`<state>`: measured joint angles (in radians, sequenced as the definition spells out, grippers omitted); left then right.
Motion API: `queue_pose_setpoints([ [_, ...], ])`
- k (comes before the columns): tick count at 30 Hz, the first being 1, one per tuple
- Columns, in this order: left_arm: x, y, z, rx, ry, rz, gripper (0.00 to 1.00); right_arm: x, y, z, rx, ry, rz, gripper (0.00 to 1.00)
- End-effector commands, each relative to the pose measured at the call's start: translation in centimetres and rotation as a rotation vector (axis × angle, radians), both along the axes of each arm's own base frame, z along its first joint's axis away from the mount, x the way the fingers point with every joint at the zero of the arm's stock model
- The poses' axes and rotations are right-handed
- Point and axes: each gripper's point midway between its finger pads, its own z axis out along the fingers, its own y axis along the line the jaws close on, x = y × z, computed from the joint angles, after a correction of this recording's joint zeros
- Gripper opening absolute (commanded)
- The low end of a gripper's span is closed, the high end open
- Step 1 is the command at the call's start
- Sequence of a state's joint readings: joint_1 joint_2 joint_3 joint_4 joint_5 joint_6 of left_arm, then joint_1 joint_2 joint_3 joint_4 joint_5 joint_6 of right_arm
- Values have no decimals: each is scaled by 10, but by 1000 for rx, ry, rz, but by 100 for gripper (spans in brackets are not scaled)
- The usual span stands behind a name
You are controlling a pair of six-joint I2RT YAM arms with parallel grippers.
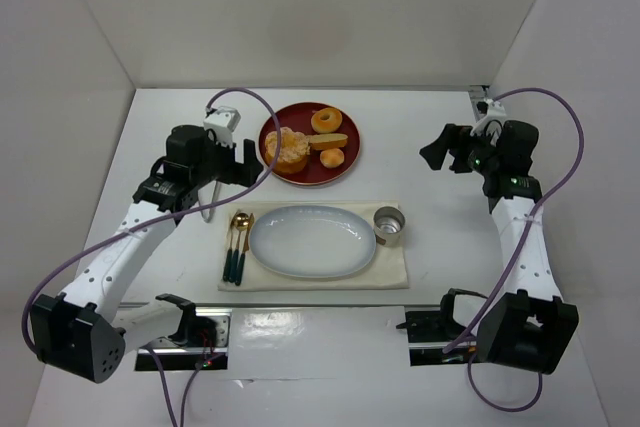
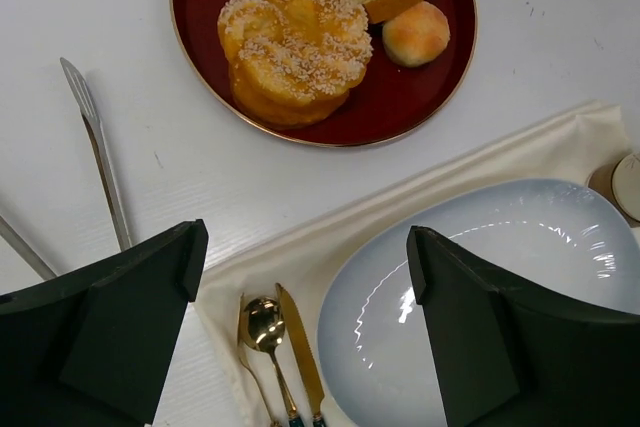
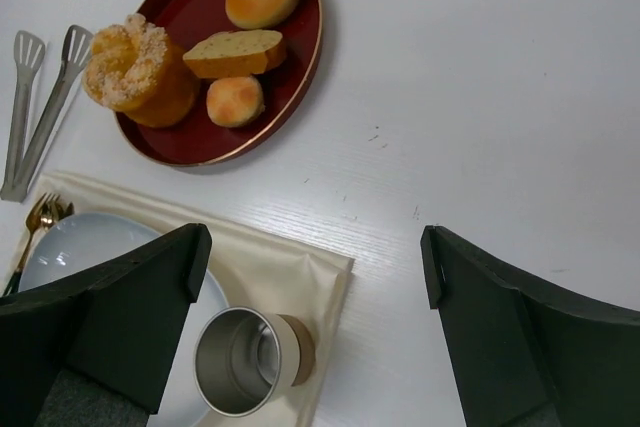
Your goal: Place the bread
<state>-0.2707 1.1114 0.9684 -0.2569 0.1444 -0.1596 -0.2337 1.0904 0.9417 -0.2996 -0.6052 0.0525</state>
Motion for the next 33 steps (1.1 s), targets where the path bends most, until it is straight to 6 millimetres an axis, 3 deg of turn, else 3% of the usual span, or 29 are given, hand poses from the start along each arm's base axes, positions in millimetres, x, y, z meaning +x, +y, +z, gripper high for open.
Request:
queue_pose_setpoints([
  [1, 7, 1, 17, 4, -76, 5, 100, 11, -8, 21, -2, -54, -45, 100],
  [6, 7, 7, 10, 16, -55, 39, 100, -6, 10, 20, -107, -180, 137, 100],
  [13, 9, 16, 5, 40, -61, 91, 100, -6, 9, 11, -132, -170, 150, 100],
  [17, 20, 36, -17, 114, -16, 199, 100, -6, 7, 13, -136, -168, 140, 100],
  [21, 30, 67, -55, 247, 80, 360, 99, -8, 10, 19, -126, -177, 149, 100],
  [22, 30, 76, -78, 302, 147, 402, 99, -9, 12, 20, -122, -179, 159, 100],
  [24, 36, 81, -84, 332, 179, 436, 98, -11, 14, 23, -120, -189, 168, 100],
  [25, 35, 85, -98, 360, 217, 462, 98, -11, 14, 23, -120, -189, 168, 100],
  [33, 47, 116, -117, 300, 307, 553, 97, -15, 16, 24, -108, -187, 175, 100],
])
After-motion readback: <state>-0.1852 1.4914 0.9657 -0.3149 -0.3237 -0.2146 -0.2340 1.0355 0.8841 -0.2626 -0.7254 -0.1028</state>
